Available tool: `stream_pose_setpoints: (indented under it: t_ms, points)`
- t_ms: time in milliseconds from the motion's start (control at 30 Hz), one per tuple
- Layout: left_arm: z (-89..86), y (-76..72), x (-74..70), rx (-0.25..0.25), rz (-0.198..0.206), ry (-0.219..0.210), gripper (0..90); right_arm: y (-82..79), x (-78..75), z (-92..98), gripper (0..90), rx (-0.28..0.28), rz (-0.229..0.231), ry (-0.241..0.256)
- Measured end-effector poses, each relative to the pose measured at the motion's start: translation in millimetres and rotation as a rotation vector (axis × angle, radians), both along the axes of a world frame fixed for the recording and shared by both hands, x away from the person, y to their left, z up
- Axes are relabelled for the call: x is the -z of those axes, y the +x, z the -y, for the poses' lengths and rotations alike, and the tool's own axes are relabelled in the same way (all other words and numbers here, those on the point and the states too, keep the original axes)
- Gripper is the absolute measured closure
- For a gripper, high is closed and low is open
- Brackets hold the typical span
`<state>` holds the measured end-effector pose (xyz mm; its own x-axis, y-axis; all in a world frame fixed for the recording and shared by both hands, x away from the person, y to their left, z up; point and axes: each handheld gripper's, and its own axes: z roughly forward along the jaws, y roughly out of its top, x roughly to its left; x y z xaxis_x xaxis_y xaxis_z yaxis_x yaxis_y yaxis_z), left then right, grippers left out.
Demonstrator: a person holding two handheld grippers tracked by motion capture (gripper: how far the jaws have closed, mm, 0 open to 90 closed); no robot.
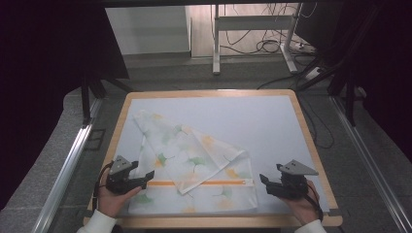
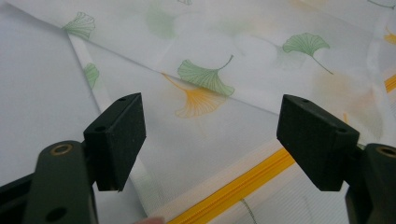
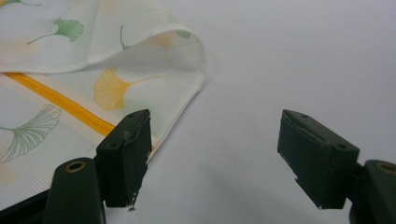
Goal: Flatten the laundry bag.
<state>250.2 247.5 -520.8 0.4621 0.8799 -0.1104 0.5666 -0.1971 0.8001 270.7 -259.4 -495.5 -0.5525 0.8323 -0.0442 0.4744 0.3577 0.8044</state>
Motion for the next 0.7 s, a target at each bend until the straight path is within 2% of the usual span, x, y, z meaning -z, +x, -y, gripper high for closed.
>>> stream_pose_setpoints:
  t_ms: [233,333,433,700]
  points:
    - [0.0,1.0,0.3,0.005,-0.002,0.0,22.9,0.6,-3.0,-2.8,26.2,-0.013,-0.005,0.019]
    - [-0.3,1.9,-1.2,-0.001,0.002,-0.005,22.8,4.1,-7.5,-7.5,26.2,-0.024,0.003,0.024]
    - [0.2,1.9,-0.7,0.0,0.0,0.005,22.7,6.7,-10.8,-14.5,26.2,-0.049,-0.002,0.033]
    - [-1.1,2.3,-1.2,-0.003,0.0,-0.003,22.6,13.9,-18.0,-27.9,26.7,-0.078,-0.01,0.047]
